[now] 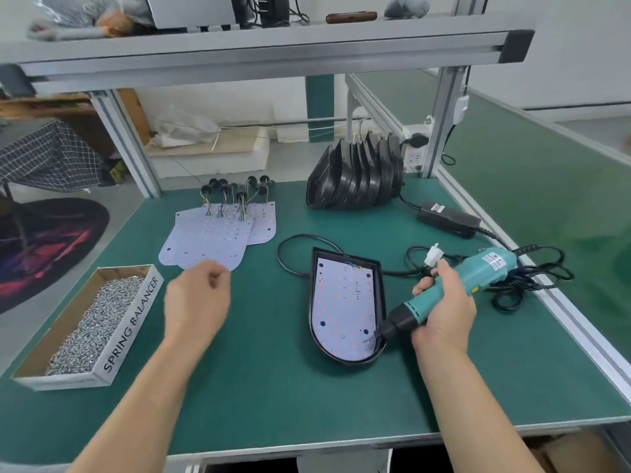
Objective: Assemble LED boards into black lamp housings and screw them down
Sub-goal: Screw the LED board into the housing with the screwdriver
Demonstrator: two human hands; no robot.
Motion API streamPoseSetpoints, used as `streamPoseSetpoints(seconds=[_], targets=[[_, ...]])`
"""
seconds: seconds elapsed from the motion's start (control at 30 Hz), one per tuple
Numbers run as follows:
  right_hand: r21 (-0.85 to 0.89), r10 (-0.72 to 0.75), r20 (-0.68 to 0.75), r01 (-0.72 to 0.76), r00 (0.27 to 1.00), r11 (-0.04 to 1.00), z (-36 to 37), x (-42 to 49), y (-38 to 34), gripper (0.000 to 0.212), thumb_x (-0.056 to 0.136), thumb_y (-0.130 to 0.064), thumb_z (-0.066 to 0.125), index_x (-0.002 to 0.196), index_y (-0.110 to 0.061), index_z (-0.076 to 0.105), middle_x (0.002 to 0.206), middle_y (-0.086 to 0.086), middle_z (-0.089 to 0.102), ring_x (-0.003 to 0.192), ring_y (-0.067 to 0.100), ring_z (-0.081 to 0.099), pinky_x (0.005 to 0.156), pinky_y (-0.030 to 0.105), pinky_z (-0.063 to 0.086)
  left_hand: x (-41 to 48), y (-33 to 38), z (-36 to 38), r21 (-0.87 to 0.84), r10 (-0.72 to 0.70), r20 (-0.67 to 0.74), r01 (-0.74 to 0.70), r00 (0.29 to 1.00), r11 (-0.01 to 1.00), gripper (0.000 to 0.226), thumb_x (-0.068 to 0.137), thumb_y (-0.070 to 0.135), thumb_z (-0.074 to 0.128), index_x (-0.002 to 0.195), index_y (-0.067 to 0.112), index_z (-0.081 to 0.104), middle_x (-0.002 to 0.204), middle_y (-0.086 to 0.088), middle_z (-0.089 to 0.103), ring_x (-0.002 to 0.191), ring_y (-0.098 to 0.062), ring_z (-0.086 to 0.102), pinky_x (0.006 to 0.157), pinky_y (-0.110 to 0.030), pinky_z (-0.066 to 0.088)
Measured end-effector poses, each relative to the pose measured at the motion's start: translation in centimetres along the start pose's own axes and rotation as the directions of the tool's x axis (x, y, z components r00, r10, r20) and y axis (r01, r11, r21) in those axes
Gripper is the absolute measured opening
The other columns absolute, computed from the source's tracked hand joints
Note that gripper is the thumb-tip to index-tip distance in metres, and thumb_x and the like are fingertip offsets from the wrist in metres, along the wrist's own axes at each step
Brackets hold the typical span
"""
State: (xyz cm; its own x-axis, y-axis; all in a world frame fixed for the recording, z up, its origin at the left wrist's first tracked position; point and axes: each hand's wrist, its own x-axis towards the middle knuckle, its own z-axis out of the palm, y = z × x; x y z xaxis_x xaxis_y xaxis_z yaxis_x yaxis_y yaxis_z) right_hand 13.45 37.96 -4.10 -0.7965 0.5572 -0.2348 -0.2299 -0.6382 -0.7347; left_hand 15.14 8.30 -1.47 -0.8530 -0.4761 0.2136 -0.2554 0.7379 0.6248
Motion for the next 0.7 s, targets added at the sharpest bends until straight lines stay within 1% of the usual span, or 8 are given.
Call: streamPoseSetpoints(seconds=[0.13, 0.23, 0.33, 0.4, 0.47, 0.53, 0.63, 0.7], targets=[[0.017, 0.015, 0.027, -0.015, 1.000, 1.000, 0.0, 0.2, 0.4, 0.014, 0.089, -0.015, 0.069, 0.085, -0.013, 0.056, 0.062, -0.005, 0.055, 0.049, 0.010, 0.051, 0.046, 0.022, 0.043, 4.6, -4.5, -3.7, 0.184, -0.030, -0.213, 0.070, 0.977, 0.981, 0.024, 0.090, 0.005, 0.056, 0.103, 0.006, 0.076, 0.107, -0.023, 0.069, 0.094, -0.045, 0.063, 0.083, -0.046, 0.050], [0.020, 0.020, 0.028, -0.020, 0.999, 1.000, 0.0, 0.4, 0.4, 0.012, 0.088, -0.014, 0.069, 0.086, -0.013, 0.058, 0.065, -0.006, 0.056, 0.050, 0.009, 0.051, 0.046, 0.022, 0.043, 6.7, -7.2, -4.8, 0.339, -0.145, -0.111, 0.174, 0.983, 0.924, 0.036, 0.087, 0.000, 0.056, 0.115, 0.012, 0.076, 0.114, -0.024, 0.066, 0.100, -0.045, 0.061, 0.084, -0.046, 0.050], [0.008, 0.018, 0.023, -0.018, 1.000, 1.000, 0.1, 0.3, 0.4, 0.012, 0.089, -0.014, 0.069, 0.085, -0.013, 0.058, 0.064, -0.006, 0.057, 0.050, 0.009, 0.052, 0.046, 0.021, 0.043, 7.4, -8.6, -4.7, 0.409, -0.208, 0.002, 0.189, 0.978, 0.893, 0.036, 0.083, 0.000, 0.059, 0.105, 0.020, 0.080, 0.103, -0.016, 0.072, 0.085, -0.036, 0.061, 0.071, -0.036, 0.047], [0.003, 0.019, 0.023, -0.019, 1.000, 1.000, 0.1, 0.2, 0.4, 0.013, 0.089, -0.014, 0.069, 0.084, -0.013, 0.058, 0.061, -0.007, 0.056, 0.050, 0.009, 0.052, 0.046, 0.021, 0.043, 7.8, -9.1, -4.6, 0.441, -0.213, 0.023, 0.182, 0.977, 0.879, 0.022, 0.092, 0.013, 0.060, 0.097, 0.015, 0.081, 0.102, -0.015, 0.073, 0.089, -0.037, 0.063, 0.074, -0.036, 0.048], [0.004, 0.021, 0.020, -0.021, 1.000, 1.000, 0.1, 0.2, 0.4, 0.014, 0.089, -0.013, 0.070, 0.083, -0.013, 0.057, 0.060, -0.007, 0.056, 0.050, 0.009, 0.052, 0.047, 0.020, 0.043, 8.5, -9.8, -4.6, 0.463, -0.223, 0.011, 0.193, 0.975, 0.865, 0.035, 0.101, 0.027, 0.050, 0.098, 0.006, 0.078, 0.105, -0.022, 0.071, 0.096, -0.042, 0.062, 0.078, -0.039, 0.046], [0.001, 0.020, 0.021, -0.020, 1.000, 1.000, 0.2, 0.1, 0.3, 0.015, 0.089, -0.013, 0.070, 0.082, -0.014, 0.056, 0.059, -0.008, 0.056, 0.050, 0.009, 0.051, 0.047, 0.020, 0.043, 9.1, -10.5, -5.2, 0.489, -0.225, -0.012, 0.202, 0.974, 0.849, 0.036, 0.102, 0.021, 0.045, 0.098, 0.004, 0.077, 0.105, -0.025, 0.069, 0.094, -0.041, 0.060, 0.077, -0.041, 0.048], [-0.007, 0.014, 0.018, -0.013, 1.000, 1.000, 0.2, 0.1, 0.4, 0.016, 0.089, -0.013, 0.069, 0.082, -0.014, 0.055, 0.059, -0.008, 0.056, 0.051, 0.009, 0.052, 0.047, 0.020, 0.044, 9.2, -11.1, -5.9, 0.528, -0.238, 0.103, 0.149, 0.966, 0.836, 0.019, 0.090, 0.013, 0.064, 0.095, 0.021, 0.080, 0.113, -0.010, 0.073, 0.101, -0.035, 0.064, 0.084, -0.039, 0.053], [-0.006, 0.019, 0.022, -0.018, 1.000, 1.000, 0.2, 0.0, 0.3, 0.015, 0.089, -0.013, 0.069, 0.083, -0.014, 0.055, 0.061, -0.007, 0.056, 0.051, 0.009, 0.051, 0.047, 0.020, 0.044, 8.9, -10.7, -6.1, 0.553, -0.244, 0.152, 0.123, 0.958, 0.824, 0.017, 0.083, 0.015, 0.073, 0.080, 0.030, 0.079, 0.105, -0.003, 0.074, 0.097, -0.031, 0.065, 0.082, -0.035, 0.053]])
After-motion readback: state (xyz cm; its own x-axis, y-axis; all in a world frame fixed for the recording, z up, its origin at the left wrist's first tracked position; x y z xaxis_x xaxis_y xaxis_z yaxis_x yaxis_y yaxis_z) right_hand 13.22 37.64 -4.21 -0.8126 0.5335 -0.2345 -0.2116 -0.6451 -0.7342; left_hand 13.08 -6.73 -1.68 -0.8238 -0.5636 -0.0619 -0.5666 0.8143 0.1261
